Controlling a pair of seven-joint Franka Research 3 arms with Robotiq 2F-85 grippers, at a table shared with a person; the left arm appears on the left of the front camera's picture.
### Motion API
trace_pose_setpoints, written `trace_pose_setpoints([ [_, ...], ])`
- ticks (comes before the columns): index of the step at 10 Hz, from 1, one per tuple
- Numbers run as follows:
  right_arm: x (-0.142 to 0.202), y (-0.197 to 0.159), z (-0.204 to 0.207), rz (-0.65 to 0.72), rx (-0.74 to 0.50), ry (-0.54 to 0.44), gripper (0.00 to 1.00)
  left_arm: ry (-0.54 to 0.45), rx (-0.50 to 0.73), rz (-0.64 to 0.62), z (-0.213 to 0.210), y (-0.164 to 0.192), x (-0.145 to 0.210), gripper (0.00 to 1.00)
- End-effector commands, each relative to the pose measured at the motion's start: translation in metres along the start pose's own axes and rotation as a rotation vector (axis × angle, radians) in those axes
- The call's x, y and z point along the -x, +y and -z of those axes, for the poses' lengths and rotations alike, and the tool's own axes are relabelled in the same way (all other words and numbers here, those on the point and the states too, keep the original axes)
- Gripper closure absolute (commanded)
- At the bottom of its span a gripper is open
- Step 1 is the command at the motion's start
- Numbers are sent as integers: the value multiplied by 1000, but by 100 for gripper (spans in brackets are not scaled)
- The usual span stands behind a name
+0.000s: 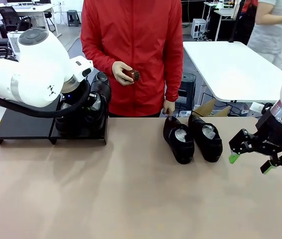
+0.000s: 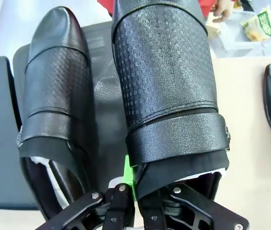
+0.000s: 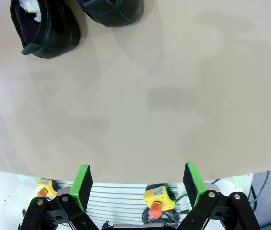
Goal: Organize the shoes by placing them on the stand.
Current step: Place the Shoe from the middle of the table onto the Shoes Stand.
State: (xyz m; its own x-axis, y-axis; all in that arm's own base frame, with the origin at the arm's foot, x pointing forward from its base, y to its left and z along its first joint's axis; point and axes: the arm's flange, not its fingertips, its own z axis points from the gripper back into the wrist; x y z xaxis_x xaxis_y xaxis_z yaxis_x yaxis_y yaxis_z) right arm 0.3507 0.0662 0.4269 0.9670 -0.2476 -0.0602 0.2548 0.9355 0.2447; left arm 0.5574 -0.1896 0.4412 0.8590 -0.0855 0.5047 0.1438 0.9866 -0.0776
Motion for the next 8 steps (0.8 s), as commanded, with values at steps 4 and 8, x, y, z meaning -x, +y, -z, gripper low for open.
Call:
trace_pose_setpoints([
  [4,0,-1,0,-16,-1,0,0,-25,-42,-31,12,-4,-5,100],
  [8,0,-1,0,-16,-1,0,0,-34,-34,-55,21,1,-2,100],
])
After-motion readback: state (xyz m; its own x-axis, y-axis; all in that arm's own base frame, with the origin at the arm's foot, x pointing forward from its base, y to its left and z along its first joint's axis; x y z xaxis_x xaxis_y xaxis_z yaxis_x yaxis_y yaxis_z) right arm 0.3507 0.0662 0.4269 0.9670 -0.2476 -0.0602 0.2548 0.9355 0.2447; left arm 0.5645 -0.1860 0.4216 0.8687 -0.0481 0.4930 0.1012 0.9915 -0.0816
